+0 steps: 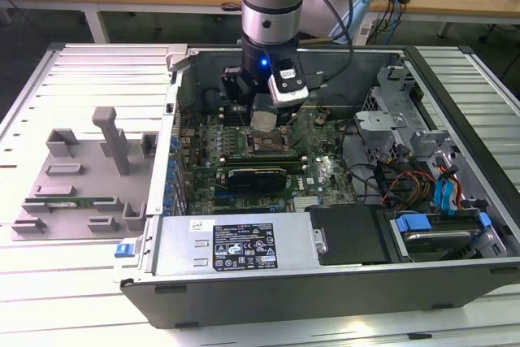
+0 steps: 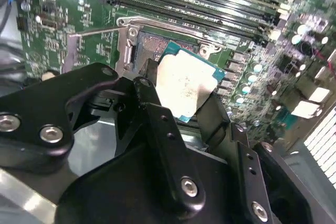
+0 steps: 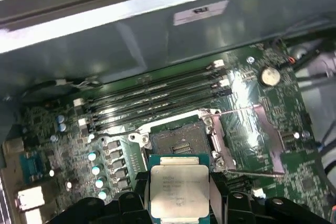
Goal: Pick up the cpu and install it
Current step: 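Place the cpu into insertion slot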
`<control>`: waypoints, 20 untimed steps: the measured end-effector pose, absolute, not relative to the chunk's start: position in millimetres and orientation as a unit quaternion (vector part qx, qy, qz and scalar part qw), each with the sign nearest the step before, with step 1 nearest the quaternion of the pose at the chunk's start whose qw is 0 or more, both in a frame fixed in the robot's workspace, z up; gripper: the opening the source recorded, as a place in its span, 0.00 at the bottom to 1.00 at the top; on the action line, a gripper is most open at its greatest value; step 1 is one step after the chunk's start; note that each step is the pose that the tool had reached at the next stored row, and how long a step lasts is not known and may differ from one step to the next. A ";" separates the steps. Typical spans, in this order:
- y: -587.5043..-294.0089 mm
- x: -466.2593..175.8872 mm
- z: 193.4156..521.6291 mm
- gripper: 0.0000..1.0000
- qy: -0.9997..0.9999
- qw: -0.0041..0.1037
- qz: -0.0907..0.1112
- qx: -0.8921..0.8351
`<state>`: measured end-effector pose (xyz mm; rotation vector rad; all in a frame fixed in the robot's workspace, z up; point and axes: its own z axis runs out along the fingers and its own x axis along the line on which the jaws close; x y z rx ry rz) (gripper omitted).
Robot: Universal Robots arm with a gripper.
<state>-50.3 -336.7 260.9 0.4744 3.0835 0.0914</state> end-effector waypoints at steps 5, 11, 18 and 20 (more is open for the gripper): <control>-336.7 -50.3 260.5 0.54 0.971 0.013 0.028 0.236; -336.6 -50.3 260.1 0.54 0.947 0.015 0.027 0.321; -336.7 -50.3 259.4 0.54 0.916 0.017 0.026 0.401; -336.7 -50.3 259.2 0.54 0.905 0.018 0.025 0.424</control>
